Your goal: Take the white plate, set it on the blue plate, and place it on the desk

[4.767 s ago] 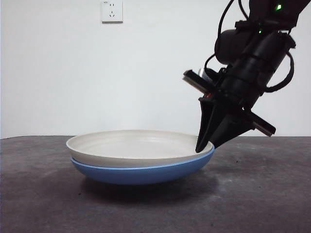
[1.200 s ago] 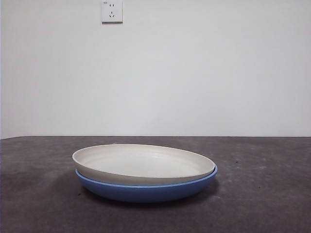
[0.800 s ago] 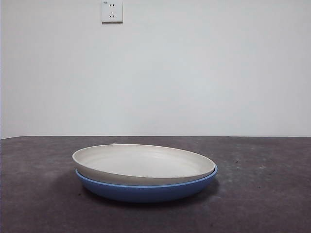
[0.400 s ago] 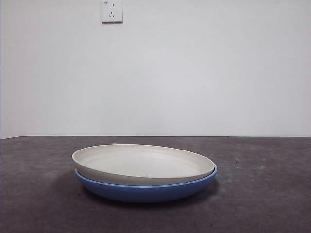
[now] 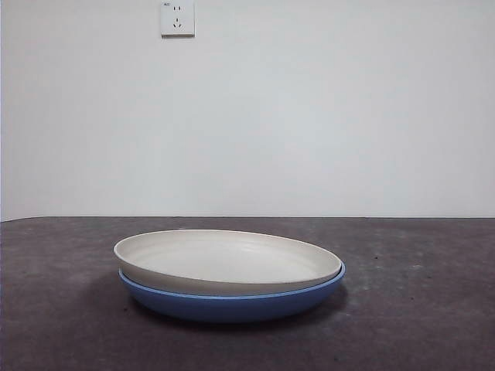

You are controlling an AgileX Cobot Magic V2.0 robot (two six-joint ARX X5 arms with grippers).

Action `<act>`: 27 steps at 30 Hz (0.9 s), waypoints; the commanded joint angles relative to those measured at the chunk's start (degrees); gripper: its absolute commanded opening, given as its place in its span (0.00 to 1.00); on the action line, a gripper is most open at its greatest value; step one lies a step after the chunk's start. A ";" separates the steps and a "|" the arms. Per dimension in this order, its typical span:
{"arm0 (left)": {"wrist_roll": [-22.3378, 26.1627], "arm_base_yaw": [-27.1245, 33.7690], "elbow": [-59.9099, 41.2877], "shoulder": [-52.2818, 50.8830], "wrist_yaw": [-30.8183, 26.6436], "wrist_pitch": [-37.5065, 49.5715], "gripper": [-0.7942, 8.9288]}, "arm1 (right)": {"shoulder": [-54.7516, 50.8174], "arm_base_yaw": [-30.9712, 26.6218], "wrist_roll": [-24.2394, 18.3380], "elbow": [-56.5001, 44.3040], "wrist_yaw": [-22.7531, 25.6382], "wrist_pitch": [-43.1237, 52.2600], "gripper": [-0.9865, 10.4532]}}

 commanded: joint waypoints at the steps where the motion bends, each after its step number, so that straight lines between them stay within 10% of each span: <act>1: 0.52 0.11 -1.18 -0.09 -0.24 -0.39 0.11 | 0.26 0.31 0.37 0.96 0.20 0.59 0.11; 21: 0.52 0.11 -1.16 -0.07 -0.22 -0.39 0.11 | 0.26 -0.04 0.17 0.96 0.15 0.33 0.11; 27: 0.52 0.11 -1.16 -0.07 -0.22 -0.39 0.11 | -1.90 -5.64 -12.02 -6.38 3.63 13.86 0.11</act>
